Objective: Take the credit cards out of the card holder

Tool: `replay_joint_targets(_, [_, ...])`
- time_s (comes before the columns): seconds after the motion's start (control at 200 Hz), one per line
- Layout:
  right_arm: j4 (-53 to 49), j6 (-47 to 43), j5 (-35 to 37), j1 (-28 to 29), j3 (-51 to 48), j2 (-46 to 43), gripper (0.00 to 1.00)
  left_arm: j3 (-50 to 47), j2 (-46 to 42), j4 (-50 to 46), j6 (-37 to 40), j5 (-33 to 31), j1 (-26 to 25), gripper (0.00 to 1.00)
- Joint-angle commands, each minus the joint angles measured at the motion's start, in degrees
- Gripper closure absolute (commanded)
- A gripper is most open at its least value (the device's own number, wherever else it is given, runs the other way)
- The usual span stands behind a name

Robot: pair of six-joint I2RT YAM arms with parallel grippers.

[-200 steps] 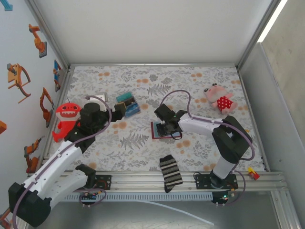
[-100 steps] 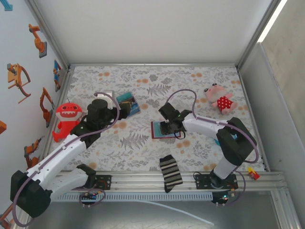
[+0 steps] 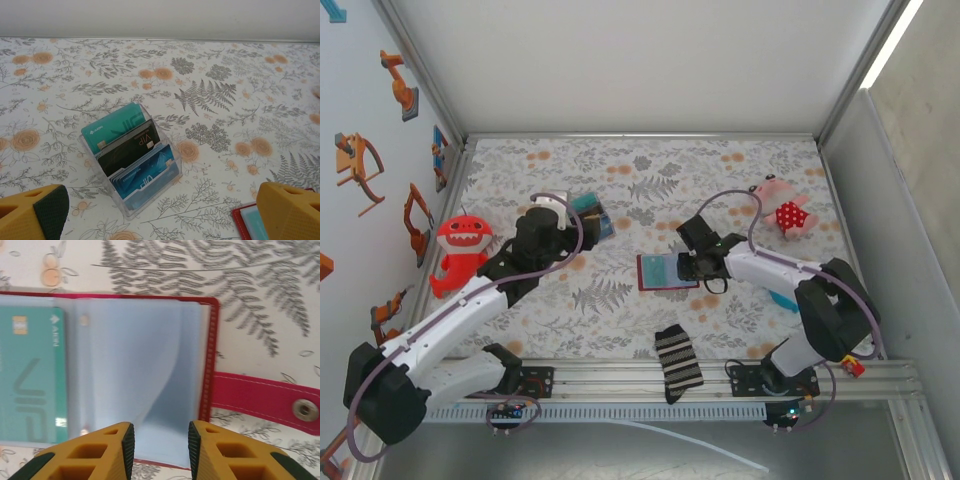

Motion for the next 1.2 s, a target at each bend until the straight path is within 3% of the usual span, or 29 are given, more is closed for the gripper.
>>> replay_joint_targets(0.0, [-0.9,1.8,0.0,-1.7,-1.4,-3.0,0.66,1.4,0.9,-0.5,2.9,-4.6,-2.5,0.03])
replay_joint_targets(0.285, [-3.1,2.1,-0.8,-3.0,0.1,-8.6,0.71,0.5,7.5,-0.9,1.2,-7.5,-8.8,0.03])
replay_joint_targets(0.451, [-1.8,2.2,-5.2,-3.0,1.3,-9.5,0.72,0.0,14.2,1.8,-0.8,-10.1,-13.1,0.03])
replay_joint_targets(0.871, [7.8,3.8,-17.2,-3.0,1.0,0.2,0.73,2.6,28.8,6.4,-6.3,-5.8,-13.8,0.03])
replay_joint_targets(1.192, [12.8,4.9,-21.8,-3.0,0.3,3.8,0.77,5.1,35.2,8.4,-7.3,-2.2,-13.8,0.03])
